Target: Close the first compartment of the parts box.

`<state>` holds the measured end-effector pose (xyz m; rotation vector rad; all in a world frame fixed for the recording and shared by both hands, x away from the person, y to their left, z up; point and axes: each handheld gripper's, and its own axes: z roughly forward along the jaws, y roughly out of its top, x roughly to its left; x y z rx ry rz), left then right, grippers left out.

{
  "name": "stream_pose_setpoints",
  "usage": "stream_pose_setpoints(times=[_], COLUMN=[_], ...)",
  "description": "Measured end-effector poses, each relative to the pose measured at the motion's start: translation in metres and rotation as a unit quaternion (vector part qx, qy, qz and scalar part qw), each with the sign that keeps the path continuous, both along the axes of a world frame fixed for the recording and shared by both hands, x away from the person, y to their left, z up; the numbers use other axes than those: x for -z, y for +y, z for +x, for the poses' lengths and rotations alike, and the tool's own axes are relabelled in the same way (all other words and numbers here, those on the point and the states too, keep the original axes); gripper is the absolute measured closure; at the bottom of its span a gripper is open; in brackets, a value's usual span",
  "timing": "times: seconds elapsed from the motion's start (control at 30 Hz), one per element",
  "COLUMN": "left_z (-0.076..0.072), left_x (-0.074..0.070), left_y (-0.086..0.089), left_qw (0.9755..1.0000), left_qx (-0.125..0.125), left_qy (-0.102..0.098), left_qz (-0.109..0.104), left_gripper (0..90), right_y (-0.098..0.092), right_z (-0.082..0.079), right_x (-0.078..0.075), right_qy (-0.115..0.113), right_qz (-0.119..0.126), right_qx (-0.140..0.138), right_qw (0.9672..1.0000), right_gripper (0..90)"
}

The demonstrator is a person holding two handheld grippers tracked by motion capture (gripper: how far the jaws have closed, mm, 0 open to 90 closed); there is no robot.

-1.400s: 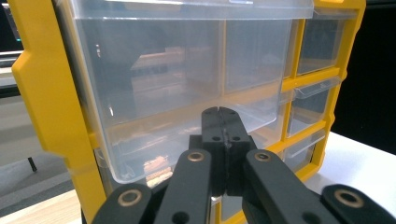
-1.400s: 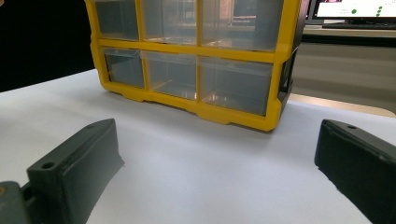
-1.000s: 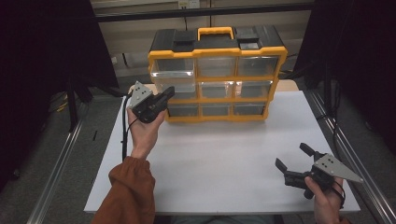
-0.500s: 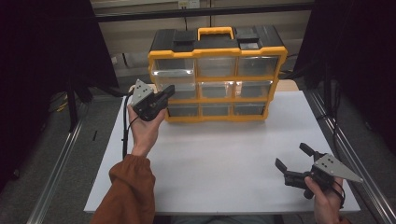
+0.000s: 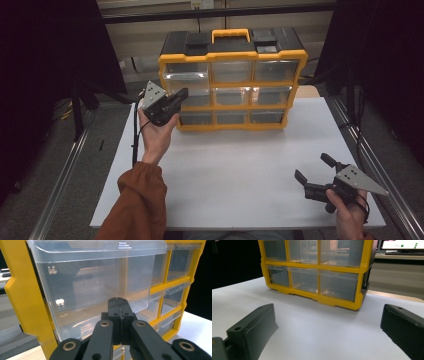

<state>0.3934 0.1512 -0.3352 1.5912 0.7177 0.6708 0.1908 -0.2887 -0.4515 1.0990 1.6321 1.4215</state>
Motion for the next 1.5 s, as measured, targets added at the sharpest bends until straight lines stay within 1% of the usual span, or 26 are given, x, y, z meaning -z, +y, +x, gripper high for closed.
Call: stream_pose_setpoints(times=[0.17, 0.33, 0.43, 0.47, 0.53, 0.6, 0.67, 0.8, 0.87, 0.97, 1.0, 1.2, 1.27, 1.33, 1.4, 1.5], left_z=[0.001, 0.003, 0.003, 0.003, 0.004, 0.005, 0.005, 0.006, 0.007, 0.008, 0.009, 0.01, 0.011, 0.012, 0.013, 0.014], left_x=[0.0, 0.0, 0.001, 0.001, 0.001, 0.001, 0.001, 0.002, 0.002, 0.002, 0.002, 0.001, 0.001, 0.001, 0.001, 0.001], left_y=[-0.001, 0.0, -0.001, -0.002, -0.001, -0.001, -0.002, -0.002, -0.003, -0.003, -0.004, -0.004, -0.005, -0.004, -0.005, -0.007], left_qw=[1.0, 1.0, 1.0, 1.0, 1.0, 0.9999, 0.9999, 0.9999, 0.9999, 0.9999, 0.9998, 0.9998, 0.9998, 0.9998, 0.9996, 0.9996], left_qx=[-0.003, -0.002, -0.006, -0.006, -0.009, -0.01, -0.011, -0.011, -0.014, -0.013, -0.015, -0.016, -0.016, -0.016, -0.019, -0.019], left_qy=[0.0, 0.0, -0.006, -0.003, -0.004, -0.004, -0.003, -0.003, -0.002, -0.002, -0.003, -0.001, -0.001, -0.001, 0.001, -0.001], left_qz=[-0.008, -0.001, 0.003, -0.003, 0.002, 0.002, -0.003, -0.001, -0.007, -0.006, -0.01, -0.009, -0.013, -0.009, -0.019, -0.022], left_gripper=[90.0, 90.0, 90.0, 90.0, 90.0, 90.0, 90.0, 90.0, 90.0, 90.0, 90.0, 90.0, 90.0, 90.0, 90.0, 90.0], right_y=[0.0, 0.0, 0.0, 0.0, 0.0, 0.0, 0.0, 0.0, 0.0, 0.0, 0.0, 0.0, 0.0, 0.0, 0.0, 0.0], right_z=[0.0, 0.0, 0.0, 0.0, 0.0, 0.0, -0.001, 0.0, 0.0, 0.0, 0.0, 0.0, 0.0, 0.0, 0.0, 0.0], right_x=[0.0, 0.0, 0.0, 0.0, 0.0, 0.0, 0.0, 0.0, 0.0, 0.0, 0.0, 0.0, 0.0, 0.0, 0.0, 0.0], right_qy=[0.0, -0.001, -0.001, 0.0, -0.001, 0.0, 0.0, 0.0, -0.001, 0.001, 0.0, 0.001, 0.0, 0.001, 0.001, 0.001], right_qz=[0.001, 0.0, 0.0, 0.001, 0.0, 0.0, 0.0, 0.0, 0.0, 0.001, 0.001, 0.0, 0.0, 0.0, 0.0, 0.0], right_qx=[0.001, 0.001, 0.001, 0.001, 0.001, 0.0, 0.001, 0.0, 0.001, 0.0, 0.001, 0.001, 0.0, -0.001, 0.0, -0.001], right_qw=[1.0, 1.0, 1.0, 1.0, 1.0, 1.0, 1.0, 1.0, 1.0, 1.0, 1.0, 1.0, 1.0, 1.0, 1.0, 1.0], right_gripper=[0.0, 0.0, 0.0, 0.0, 0.0, 0.0, 0.0, 0.0, 0.0, 0.0, 0.0, 0.0, 0.0, 0.0, 0.0, 0.0])
